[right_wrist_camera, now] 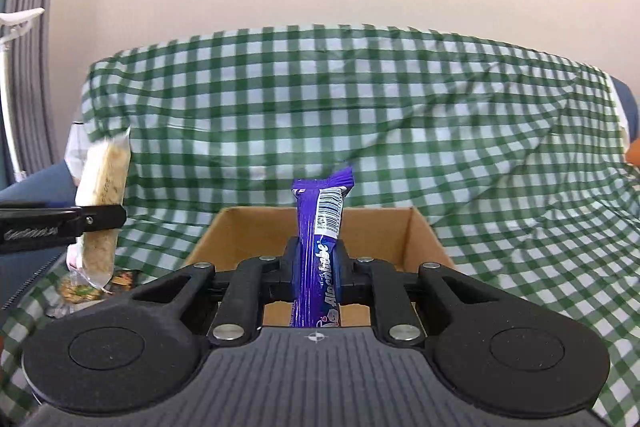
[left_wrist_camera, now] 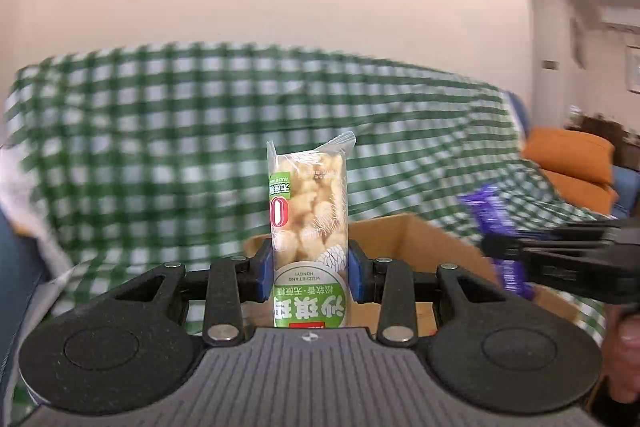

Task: Organize snacks
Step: 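Lift both held snacks and carry them above the box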

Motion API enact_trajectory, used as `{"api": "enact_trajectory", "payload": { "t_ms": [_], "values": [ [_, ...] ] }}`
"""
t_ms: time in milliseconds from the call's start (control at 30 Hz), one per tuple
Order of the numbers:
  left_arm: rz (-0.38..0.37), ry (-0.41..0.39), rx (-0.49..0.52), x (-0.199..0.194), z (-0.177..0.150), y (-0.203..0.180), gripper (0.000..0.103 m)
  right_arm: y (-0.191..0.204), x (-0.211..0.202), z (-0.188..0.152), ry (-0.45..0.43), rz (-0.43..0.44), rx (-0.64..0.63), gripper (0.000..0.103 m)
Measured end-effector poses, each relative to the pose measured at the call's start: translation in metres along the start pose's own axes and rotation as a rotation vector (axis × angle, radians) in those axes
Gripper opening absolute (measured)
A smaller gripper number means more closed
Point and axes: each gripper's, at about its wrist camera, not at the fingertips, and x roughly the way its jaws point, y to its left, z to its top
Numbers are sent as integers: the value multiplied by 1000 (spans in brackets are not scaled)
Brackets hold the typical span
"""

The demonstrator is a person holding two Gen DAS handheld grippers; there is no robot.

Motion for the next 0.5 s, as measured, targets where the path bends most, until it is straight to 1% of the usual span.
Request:
{"api": "enact_trajectory", "payload": {
  "t_ms": [100,233,333,500],
  "values": [
    [-44,8,4,4,-4,-19,40,-3,1,-1,1,-27,-4,16],
    [-80,13,-1,11,-7,-33,40,-6,2,-3,0,-58,-12,16],
    [-97,20,-10,17,-9,-37,40,-8,4,-4,0,-81,-10,16],
    [-104,30,-18,18,-10,-27,40,-8,5,-4,4,-98,-5,16]
  ]
}}
